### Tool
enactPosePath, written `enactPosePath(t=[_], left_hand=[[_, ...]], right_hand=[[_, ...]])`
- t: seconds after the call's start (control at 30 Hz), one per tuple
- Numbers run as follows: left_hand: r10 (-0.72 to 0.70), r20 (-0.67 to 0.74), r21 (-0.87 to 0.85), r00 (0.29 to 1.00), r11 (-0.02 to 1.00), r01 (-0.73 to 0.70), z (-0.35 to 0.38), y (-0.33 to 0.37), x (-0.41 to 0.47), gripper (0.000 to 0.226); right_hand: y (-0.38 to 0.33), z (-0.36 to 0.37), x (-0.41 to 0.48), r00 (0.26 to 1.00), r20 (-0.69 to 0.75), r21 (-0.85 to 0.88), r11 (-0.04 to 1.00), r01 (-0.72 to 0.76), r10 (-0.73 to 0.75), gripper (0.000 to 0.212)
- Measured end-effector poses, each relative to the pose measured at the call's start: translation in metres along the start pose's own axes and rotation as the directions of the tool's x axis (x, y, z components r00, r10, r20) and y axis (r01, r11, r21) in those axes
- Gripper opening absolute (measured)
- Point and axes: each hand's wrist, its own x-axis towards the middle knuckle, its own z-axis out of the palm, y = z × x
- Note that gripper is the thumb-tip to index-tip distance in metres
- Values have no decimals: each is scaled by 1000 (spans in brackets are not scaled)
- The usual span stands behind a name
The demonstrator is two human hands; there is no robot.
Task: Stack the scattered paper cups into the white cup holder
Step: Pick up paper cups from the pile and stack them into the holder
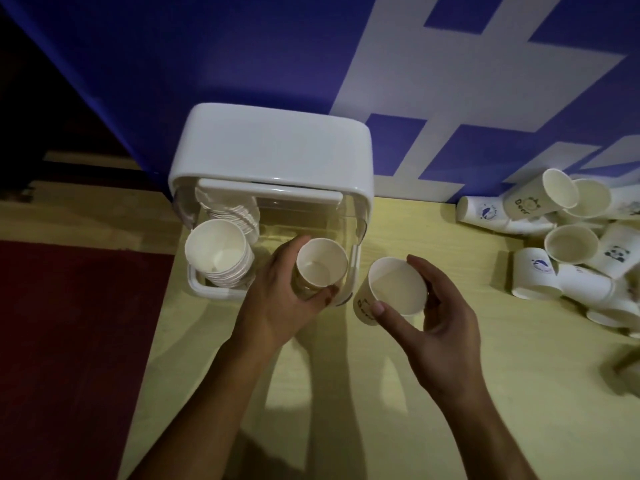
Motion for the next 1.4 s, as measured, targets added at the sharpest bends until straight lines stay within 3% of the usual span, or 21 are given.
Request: enactPosePath(t=[0.17, 0.37, 0.57, 0.67, 0.9, 1.23, 1.4], left_hand=[[-82, 21, -8, 996, 997, 82, 4, -15, -1, 73], [-135, 70, -18, 988, 990, 137, 2, -15, -1, 80], [-93, -101, -329, 991, 943, 55, -15, 9, -24, 62], [-93, -112, -427, 989, 903, 37, -20, 22, -22, 57], [-84, -41, -353, 996, 933, 64, -15, 21, -3, 40], [-214, 46, -245, 976, 945, 219, -1, 1, 1, 41], [-212, 34, -233, 977, 949, 214, -2, 1, 2, 40]], right_hand=[[1, -1, 6, 1000, 3, -9, 1000, 26, -26, 75], [-12, 5, 16, 988, 29, -23, 988, 154, -154, 77], [-15, 37, 18, 948, 100, -67, 948, 310, -302, 76], [-9, 52, 22, 935, 135, -95, 935, 342, -329, 79], [8, 74, 34, 933, 166, -204, 914, 350, -320, 76], [34, 80, 39, 942, 250, -305, 905, 297, -225, 85], [33, 82, 37, 948, 240, -331, 900, 284, -210, 89]])
